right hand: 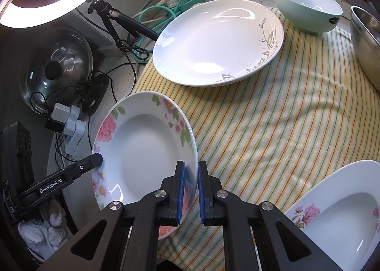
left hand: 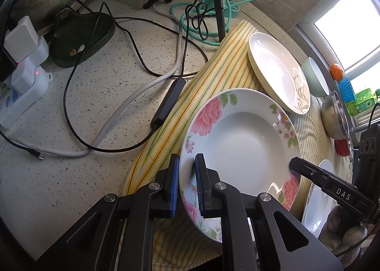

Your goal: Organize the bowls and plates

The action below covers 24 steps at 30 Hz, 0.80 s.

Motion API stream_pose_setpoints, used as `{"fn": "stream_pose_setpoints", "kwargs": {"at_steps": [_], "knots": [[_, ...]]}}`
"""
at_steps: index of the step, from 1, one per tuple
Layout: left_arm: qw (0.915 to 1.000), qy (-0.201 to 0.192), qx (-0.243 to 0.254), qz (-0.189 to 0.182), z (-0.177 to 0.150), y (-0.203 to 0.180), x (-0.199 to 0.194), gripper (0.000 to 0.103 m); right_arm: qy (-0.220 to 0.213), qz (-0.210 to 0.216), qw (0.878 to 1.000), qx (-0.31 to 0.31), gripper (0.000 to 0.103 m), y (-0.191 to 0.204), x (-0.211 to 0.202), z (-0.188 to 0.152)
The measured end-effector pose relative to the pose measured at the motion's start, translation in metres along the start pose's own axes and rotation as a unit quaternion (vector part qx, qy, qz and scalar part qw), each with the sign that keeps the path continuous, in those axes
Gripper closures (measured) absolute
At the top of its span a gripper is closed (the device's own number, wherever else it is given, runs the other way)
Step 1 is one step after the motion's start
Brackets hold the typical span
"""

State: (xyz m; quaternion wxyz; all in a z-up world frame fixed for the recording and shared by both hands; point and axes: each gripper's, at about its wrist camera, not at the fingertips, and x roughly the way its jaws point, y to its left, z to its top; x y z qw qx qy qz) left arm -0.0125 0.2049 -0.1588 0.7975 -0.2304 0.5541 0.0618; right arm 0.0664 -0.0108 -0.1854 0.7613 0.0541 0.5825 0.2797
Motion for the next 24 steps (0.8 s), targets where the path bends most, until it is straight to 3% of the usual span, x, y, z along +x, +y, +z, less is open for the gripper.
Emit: {"fn": "stream_pose_setpoints", "kwargs": {"at_steps": [24], "knots": [[0.9991,-0.017,0.034,-0.017,0.000,-0.033,-0.014,0.091,-0.036,0.000,0.999,0.023,0.093,-0.018,-0.041,-0.015]]}}
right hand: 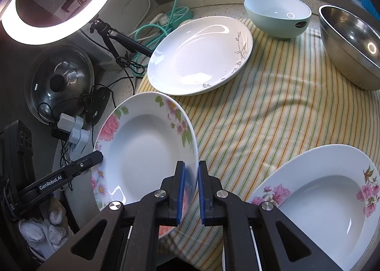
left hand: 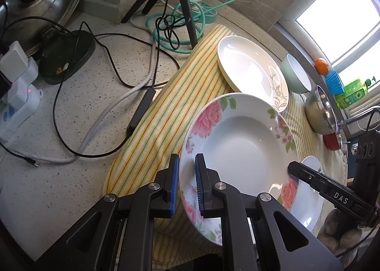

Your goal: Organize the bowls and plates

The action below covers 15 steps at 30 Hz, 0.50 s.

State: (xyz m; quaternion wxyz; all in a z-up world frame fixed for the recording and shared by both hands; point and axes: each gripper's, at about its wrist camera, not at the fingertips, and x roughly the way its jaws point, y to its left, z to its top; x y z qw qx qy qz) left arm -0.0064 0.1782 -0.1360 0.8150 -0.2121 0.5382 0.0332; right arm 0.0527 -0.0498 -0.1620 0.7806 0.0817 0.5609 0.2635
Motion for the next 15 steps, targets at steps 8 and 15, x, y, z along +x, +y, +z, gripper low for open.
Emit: {"fn": "stream_pose_setpoints", "kwargs": {"at_steps": [8,15], "knots": [[0.9998,-0.001,0.017,-0.008,-0.001,-0.017,0.000,0.091,-0.014,-0.005,1.000,0.013,0.093,-0.010,-0.016,-0.006],[0.9993,0.000,0.034,-0.014,-0.002,-0.033,-0.001,0.091,-0.025,-0.009,0.999,0.027,0.093,-0.022,-0.028,-0.012]]}}
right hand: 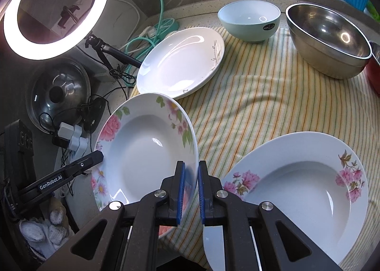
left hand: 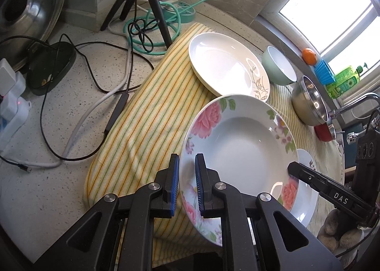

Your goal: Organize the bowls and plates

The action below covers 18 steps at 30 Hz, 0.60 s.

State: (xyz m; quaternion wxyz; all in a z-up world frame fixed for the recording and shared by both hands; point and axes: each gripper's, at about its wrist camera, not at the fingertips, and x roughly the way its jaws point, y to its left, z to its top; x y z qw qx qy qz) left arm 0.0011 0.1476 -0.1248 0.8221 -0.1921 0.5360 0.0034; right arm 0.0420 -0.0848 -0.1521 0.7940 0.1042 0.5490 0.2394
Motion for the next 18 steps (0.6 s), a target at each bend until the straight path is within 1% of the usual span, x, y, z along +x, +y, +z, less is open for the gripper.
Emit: {"fn": "stream_pose_setpoints", "kwargs": {"at_steps": [11,18], "knots": [[0.9994,0.007,0.032,-0.013,-0.002,-0.033,0.005,0.091,-0.017,-0.010,0.999,0.028,0.093,-0.026,-0.023,-0.011],[0.9980,0.018,0.055,-0.026,-0.007,-0.057,0.012,0.091,-0.026,-0.022,0.998,0.052,0.093,-0.051,-0.039,-0.024]]}}
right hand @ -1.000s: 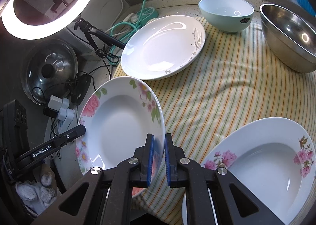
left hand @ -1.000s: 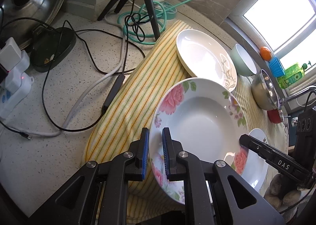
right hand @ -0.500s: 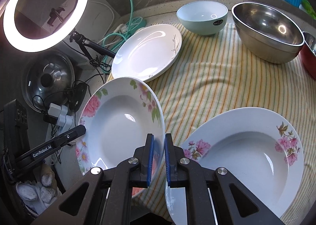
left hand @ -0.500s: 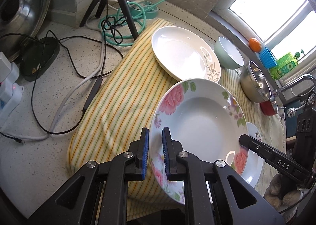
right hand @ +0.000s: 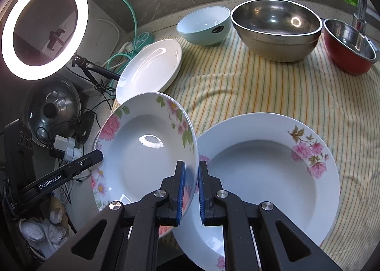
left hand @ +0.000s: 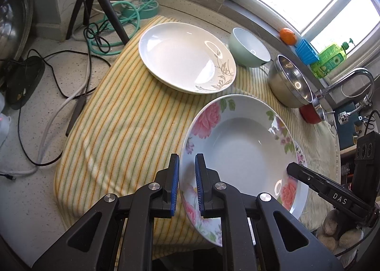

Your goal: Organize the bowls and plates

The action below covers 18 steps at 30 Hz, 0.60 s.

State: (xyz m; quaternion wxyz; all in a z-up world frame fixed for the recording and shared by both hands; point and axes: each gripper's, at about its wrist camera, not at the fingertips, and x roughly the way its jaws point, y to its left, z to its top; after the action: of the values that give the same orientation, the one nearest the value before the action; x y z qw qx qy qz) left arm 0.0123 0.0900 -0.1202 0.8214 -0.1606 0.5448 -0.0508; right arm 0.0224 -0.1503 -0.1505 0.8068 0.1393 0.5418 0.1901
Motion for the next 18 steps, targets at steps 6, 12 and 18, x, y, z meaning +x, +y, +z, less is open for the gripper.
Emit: {"fn": "stream_pose_setpoints", "kwargs": {"at_steps": [6,12,18], "knots": [[0.9996,0.011,0.023,-0.009,-0.003,-0.023,0.009,0.091,-0.007,-0.011,1.000,0.021,0.093,-0.020,-0.012,-0.008],[0.9987,0.020,0.043,-0.018,-0.006,-0.043,0.017,0.091,-0.015,-0.022,0.999,0.041,0.093,-0.040,-0.024,-0.016],[0.9974,0.030,0.061,-0.023,-0.011,-0.060,0.024,0.091,-0.018,-0.030,0.998,0.061,0.093,-0.058,-0.031,-0.025]]}}
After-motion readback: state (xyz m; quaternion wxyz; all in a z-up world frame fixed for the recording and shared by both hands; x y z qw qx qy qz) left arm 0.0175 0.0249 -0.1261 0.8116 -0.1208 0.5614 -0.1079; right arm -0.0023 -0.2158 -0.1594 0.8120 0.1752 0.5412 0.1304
